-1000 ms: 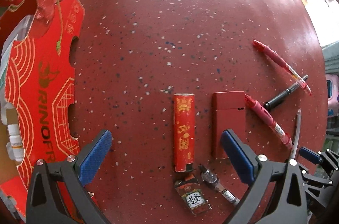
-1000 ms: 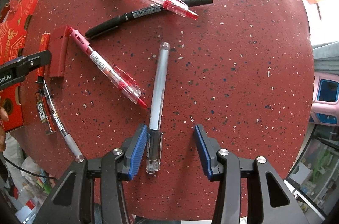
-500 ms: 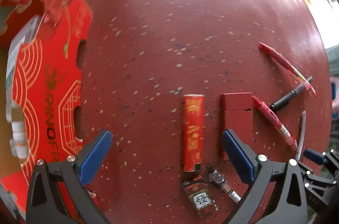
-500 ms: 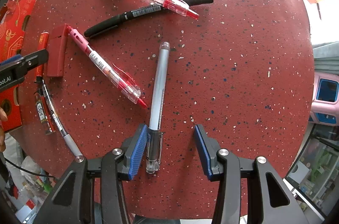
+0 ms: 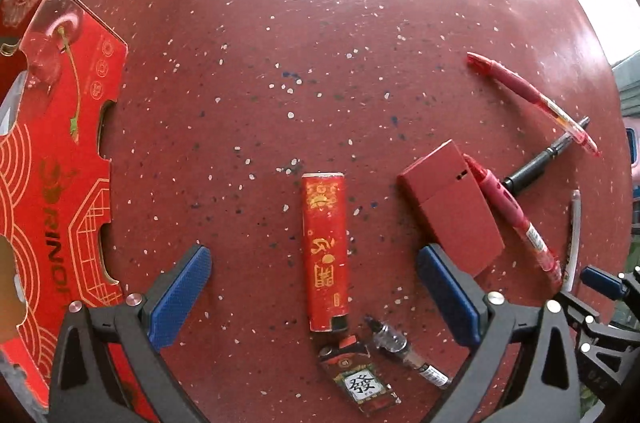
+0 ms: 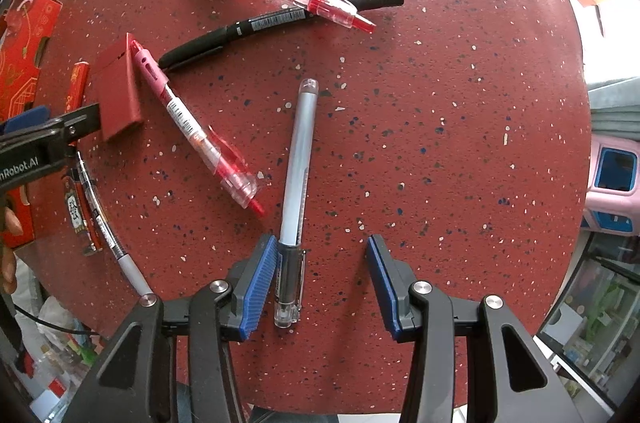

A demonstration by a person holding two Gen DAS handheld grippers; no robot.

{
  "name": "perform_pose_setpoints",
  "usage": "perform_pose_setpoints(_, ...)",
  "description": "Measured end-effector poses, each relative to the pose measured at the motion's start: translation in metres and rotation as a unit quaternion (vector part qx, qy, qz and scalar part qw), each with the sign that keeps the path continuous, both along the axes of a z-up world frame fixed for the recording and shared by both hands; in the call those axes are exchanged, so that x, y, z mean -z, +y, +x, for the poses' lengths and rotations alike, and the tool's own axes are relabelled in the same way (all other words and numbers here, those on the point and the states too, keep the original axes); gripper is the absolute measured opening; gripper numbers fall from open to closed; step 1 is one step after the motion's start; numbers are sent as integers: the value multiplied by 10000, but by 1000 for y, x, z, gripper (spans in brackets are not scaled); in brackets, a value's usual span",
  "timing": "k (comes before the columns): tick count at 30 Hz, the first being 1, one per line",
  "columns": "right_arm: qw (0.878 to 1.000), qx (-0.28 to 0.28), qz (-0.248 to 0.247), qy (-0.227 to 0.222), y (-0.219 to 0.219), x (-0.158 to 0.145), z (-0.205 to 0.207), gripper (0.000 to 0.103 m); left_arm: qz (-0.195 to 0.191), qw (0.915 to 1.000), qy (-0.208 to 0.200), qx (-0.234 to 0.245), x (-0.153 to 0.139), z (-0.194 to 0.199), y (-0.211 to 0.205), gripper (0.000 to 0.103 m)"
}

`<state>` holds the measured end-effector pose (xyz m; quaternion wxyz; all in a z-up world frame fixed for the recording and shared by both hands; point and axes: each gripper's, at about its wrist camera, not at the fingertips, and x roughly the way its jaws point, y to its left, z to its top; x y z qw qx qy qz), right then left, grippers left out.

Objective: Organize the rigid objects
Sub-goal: 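Grasp the red gold-printed tube with the left tool while the right tool grasps the clear pen, then carry the red tube and clear pen to the cardboard box, open the left tool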

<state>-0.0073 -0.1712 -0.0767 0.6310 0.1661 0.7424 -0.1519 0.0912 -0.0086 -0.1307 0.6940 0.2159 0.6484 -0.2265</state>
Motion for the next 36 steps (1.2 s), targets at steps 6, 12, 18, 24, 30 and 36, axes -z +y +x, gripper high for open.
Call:
perform_pose_setpoints(6, 10000, -21, 1, 17, 0, 1, 0, 48, 10, 10000, -3, -23, -1, -5, -1, 103)
perform_pose_setpoints(12, 9999, -108, 134, 8, 2, -1, 2, 27, 153, 9997, 170, -12, -12, 3, -3, 82)
perform_pose_setpoints(18, 9996, -197, 186, 0, 5, -11, 4, 16, 190, 9988, 452, 21, -22, 0, -5, 20)
perform_pose_setpoints(24, 9991, 46, 358, -217, -10, -34, -8, 16, -46, 9990, 437, -120, -46, -2, 10, 20)
perform_pose_setpoints(30, 9948, 455, 731, -541, -31, -57, -31, 16, -275, 9991, 317, -36, -82, -13, 22, 20)
perform_pose_setpoints(36, 9944, 440, 736, -624, -46, -75, -46, 16, -393, 9988, 278, -2, -104, -33, 40, 21)
